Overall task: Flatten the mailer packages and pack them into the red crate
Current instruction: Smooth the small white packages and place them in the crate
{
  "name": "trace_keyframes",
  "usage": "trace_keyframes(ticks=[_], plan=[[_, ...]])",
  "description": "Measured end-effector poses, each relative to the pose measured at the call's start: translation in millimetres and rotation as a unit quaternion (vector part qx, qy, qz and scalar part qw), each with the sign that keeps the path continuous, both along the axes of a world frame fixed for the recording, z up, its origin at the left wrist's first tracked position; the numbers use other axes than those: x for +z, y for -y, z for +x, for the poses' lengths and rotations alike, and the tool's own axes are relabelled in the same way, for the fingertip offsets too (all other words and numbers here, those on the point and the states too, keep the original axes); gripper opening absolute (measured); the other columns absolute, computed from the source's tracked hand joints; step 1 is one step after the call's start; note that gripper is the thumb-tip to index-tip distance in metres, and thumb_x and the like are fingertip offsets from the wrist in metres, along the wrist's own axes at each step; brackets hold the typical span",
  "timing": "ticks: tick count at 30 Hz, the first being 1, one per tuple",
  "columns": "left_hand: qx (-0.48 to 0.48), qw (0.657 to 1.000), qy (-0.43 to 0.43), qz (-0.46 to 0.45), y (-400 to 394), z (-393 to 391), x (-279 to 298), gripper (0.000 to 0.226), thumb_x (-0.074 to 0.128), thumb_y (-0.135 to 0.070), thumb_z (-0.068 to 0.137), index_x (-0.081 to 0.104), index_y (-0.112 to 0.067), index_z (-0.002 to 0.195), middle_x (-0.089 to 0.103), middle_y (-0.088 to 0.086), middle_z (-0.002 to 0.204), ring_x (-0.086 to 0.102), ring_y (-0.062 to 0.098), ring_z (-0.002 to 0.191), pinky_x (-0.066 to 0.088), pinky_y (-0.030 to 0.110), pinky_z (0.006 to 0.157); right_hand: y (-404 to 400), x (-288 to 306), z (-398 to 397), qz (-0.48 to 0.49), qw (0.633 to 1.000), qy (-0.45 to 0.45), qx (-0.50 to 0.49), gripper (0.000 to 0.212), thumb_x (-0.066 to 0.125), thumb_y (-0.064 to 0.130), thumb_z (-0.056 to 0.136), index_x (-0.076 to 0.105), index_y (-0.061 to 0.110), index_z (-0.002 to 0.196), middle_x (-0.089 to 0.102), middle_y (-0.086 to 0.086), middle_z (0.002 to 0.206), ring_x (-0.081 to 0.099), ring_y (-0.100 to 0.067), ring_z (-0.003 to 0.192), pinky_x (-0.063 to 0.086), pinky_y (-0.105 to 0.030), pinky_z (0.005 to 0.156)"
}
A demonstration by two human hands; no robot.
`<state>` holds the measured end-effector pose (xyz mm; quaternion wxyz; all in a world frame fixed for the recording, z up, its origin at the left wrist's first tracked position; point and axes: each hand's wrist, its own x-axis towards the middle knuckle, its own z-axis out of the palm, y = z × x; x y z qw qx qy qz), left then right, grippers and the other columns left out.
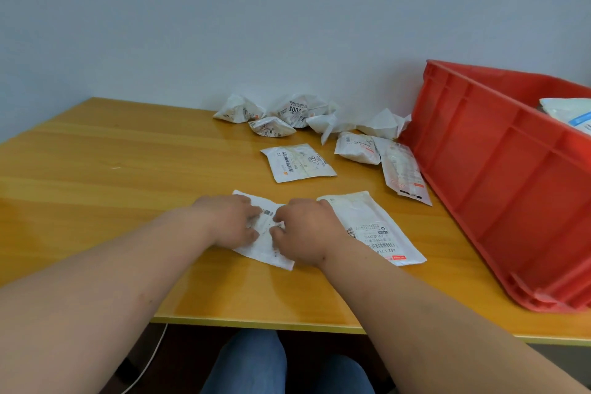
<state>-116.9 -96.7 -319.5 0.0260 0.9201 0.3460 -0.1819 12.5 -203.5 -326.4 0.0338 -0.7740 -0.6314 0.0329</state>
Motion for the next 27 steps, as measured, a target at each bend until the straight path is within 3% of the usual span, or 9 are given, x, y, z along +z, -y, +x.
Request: trace_keyframes(ticks=[4, 7, 10, 13, 17, 20, 22, 24, 27], plan=[[-0.009, 0.997, 0.04, -0.073, -0.9, 0.2, -5.3, 0.057, 0.038, -0.033, 0.104, 0.015, -0.029, 0.156, -0.001, -0.004, 0.164, 0.005, 0.015, 0.151, 0.015, 0.028, 0.118, -0.3, -9.5, 5.0, -0.04, 0.999, -0.001, 0.018, 0.044, 0.043, 0.042, 0.098, 0.053, 0.026, 0.138, 0.043, -0.002, 0.146, 0.038, -0.025, 0.132, 0.031, -0.041, 0.107], [-0.008, 0.999, 0.034, -0.01, -3.4, 2.2, -10.5, 0.054, 0.034, -0.04, 0.103, 0.016, -0.041, 0.153, -0.002, -0.006, 0.164, 0.001, 0.022, 0.15, 0.013, 0.039, 0.121, -1.2, -11.5, 5.2, -0.041, 0.999, 0.007, 0.005, 0.044, 0.041, 0.046, 0.097, 0.056, 0.027, 0.134, 0.05, -0.001, 0.131, 0.043, -0.024, 0.123, 0.033, -0.042, 0.102], [0.066, 0.996, 0.059, 0.027, -5.0, 2.0, -11.5, 0.061, 0.038, -0.051, 0.098, 0.013, -0.042, 0.153, 0.007, -0.004, 0.163, 0.011, 0.025, 0.148, 0.017, 0.045, 0.117, -1.6, -10.0, 5.2, -0.04, 0.999, 0.0, -0.009, 0.045, 0.042, 0.05, 0.097, 0.058, 0.028, 0.133, 0.05, -0.001, 0.124, 0.042, -0.023, 0.119, 0.035, -0.042, 0.1], [0.143, 0.986, 0.075, 0.027, -10.3, 1.5, -11.4, 0.07, 0.047, -0.059, 0.091, 0.024, -0.03, 0.151, 0.032, 0.003, 0.151, 0.031, 0.027, 0.138, 0.035, 0.043, 0.106, -3.0, -8.9, 5.2, -0.041, 0.999, -0.017, -0.021, 0.04, 0.039, 0.044, 0.101, 0.062, 0.027, 0.129, 0.05, -0.003, 0.121, 0.043, -0.026, 0.116, 0.04, -0.041, 0.096], [0.211, 0.966, 0.149, -0.025, -21.1, 1.3, -9.1, 0.032, 0.056, -0.028, 0.088, 0.057, -0.02, 0.118, 0.055, 0.002, 0.107, 0.057, 0.024, 0.1, 0.05, 0.032, 0.074, -4.3, -8.0, 2.6, -0.027, 0.997, -0.069, -0.034, 0.031, 0.043, 0.029, 0.103, 0.061, 0.02, 0.126, 0.048, -0.006, 0.124, 0.041, -0.028, 0.12, 0.045, -0.043, 0.097], [0.286, 0.902, 0.299, -0.125, -21.2, -1.4, -7.3, 0.016, 0.053, -0.008, 0.089, 0.064, -0.016, 0.097, 0.067, 0.005, 0.094, 0.065, 0.026, 0.087, 0.05, 0.032, 0.067, -0.8, -6.6, 1.1, 0.025, 0.991, -0.117, -0.055, 0.039, 0.049, 0.018, 0.098, 0.047, 0.017, 0.137, 0.039, -0.007, 0.134, 0.037, -0.027, 0.125, 0.044, -0.039, 0.099], [0.317, 0.823, 0.41, -0.234, -18.7, -3.7, 1.7, 0.013, 0.055, -0.003, 0.092, 0.065, -0.011, 0.092, 0.071, 0.011, 0.092, 0.067, 0.028, 0.083, 0.051, 0.034, 0.069, 0.4, -1.8, 3.0, 0.065, 0.982, -0.157, -0.085, 0.05, 0.05, 0.017, 0.097, 0.036, 0.017, 0.145, 0.035, -0.007, 0.143, 0.033, -0.027, 0.131, 0.039, -0.038, 0.104], [0.328, 0.751, 0.463, -0.337, -15.5, -6.0, 15.1, 0.014, 0.054, -0.003, 0.095, 0.065, -0.01, 0.093, 0.072, 0.013, 0.091, 0.067, 0.026, 0.077, 0.051, 0.032, 0.065, -0.2, 6.8, 6.1, 0.06, 0.972, -0.198, -0.107, 0.061, 0.049, 0.019, 0.097, 0.024, 0.018, 0.153, 0.032, -0.008, 0.151, 0.031, -0.029, 0.137, 0.034, -0.038, 0.107], [0.302, 0.717, 0.496, -0.386, -14.5, -1.5, 31.5, 0.016, 0.056, -0.002, 0.095, 0.066, -0.014, 0.096, 0.074, 0.01, 0.089, 0.068, 0.021, 0.074, 0.052, 0.032, 0.064, -1.4, 18.0, 13.9, 0.065, 0.94, -0.3, -0.146, 0.063, 0.047, 0.013, 0.098, 0.021, 0.019, 0.155, 0.051, -0.009, 0.139, 0.052, -0.024, 0.117, 0.043, -0.031, 0.087]])
